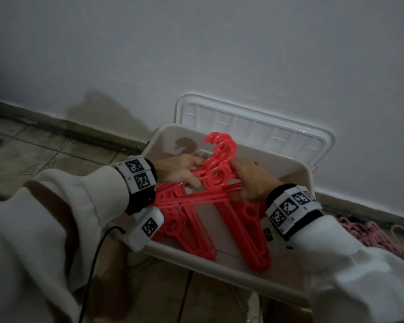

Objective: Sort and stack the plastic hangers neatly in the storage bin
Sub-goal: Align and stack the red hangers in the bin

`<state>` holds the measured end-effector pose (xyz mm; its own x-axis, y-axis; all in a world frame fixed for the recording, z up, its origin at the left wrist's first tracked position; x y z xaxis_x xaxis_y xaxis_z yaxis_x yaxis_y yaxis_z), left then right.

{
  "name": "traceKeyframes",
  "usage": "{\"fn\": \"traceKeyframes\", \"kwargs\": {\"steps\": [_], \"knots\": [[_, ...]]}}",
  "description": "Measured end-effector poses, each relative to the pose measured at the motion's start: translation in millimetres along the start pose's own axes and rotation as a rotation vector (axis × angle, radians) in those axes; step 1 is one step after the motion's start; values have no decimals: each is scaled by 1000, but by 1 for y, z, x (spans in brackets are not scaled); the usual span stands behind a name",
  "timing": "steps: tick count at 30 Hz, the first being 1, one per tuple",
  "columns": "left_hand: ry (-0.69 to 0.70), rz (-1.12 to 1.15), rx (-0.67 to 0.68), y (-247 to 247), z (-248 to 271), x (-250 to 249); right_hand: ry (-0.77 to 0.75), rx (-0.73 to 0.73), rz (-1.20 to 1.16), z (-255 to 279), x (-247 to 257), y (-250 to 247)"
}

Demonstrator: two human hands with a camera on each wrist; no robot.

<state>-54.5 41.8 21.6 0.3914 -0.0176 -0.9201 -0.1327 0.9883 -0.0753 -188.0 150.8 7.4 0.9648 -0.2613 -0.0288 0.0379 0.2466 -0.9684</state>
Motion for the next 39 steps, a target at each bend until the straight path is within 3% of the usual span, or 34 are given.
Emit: {"fn": "traceKeyframes", "kwargs": {"steps": [9, 13, 15, 18, 25, 31, 39], "knots": [[-21, -130, -32, 1, -8, 2, 21, -129, -135, 1, 3, 1], [69, -525, -146, -6, -7, 1, 23, -98, -133, -1, 4, 1], [62, -604, -155, -7, -8, 0, 15, -82, -130, -2, 8, -1], [-37, -420, -112, -3, -10, -4, 10, -13, -142, 1, 14, -4], [-81, -173, -129, 0, -13, 0, -26, 15, -231, 2, 10, 0], [-93, 17, -83, -6, -8, 3, -105, -332, -325, 7, -2, -5], [-56, 332, -16, 3, -14, 0, -26, -390, -360, 12, -12, -16]]}}
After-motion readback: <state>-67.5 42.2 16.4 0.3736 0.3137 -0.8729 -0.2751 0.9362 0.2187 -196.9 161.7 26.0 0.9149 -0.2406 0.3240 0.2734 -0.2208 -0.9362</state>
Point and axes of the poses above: each hand's wrist, its own z-axis away from the middle knuckle, its own y-axis out of the palm, x = y × z, the point moved 3 cm from there along -z, towards the middle knuckle, and after that the axes turned 9 degrees about z, right-handed, at the moved point
